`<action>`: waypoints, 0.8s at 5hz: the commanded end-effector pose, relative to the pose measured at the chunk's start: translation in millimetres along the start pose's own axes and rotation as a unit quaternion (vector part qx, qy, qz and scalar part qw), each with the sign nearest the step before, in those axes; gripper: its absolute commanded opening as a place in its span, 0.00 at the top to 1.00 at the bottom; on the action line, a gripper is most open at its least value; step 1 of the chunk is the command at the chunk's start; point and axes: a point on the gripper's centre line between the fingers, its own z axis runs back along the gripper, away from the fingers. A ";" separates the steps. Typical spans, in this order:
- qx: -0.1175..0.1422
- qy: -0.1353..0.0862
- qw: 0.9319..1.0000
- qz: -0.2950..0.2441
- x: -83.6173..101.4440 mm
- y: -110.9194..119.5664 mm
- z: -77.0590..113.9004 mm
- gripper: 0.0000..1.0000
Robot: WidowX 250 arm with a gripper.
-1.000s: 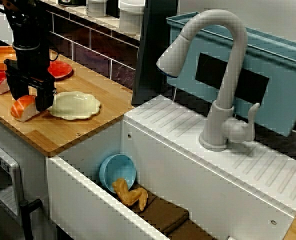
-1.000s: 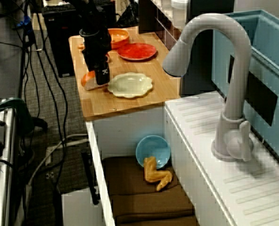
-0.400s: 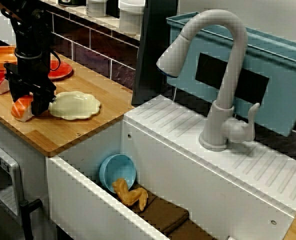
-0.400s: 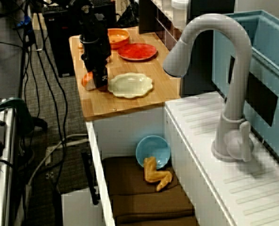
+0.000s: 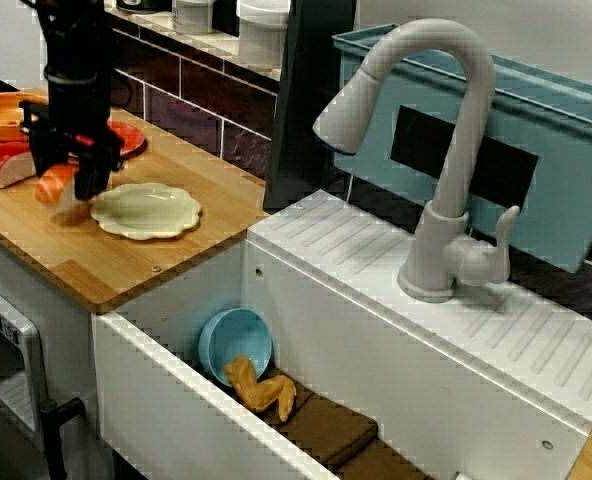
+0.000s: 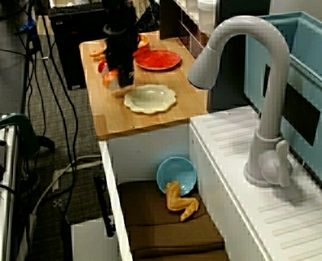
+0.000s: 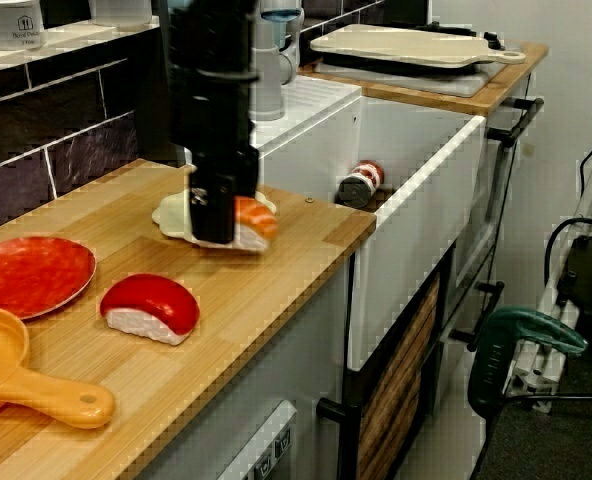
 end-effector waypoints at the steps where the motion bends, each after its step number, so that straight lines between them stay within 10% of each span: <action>1: -0.021 0.017 1.000 0.003 39.9 10.7 44.6 1.00; 4: -0.003 -0.078 0.997 -0.011 -3.5 -22.9 33.1 1.00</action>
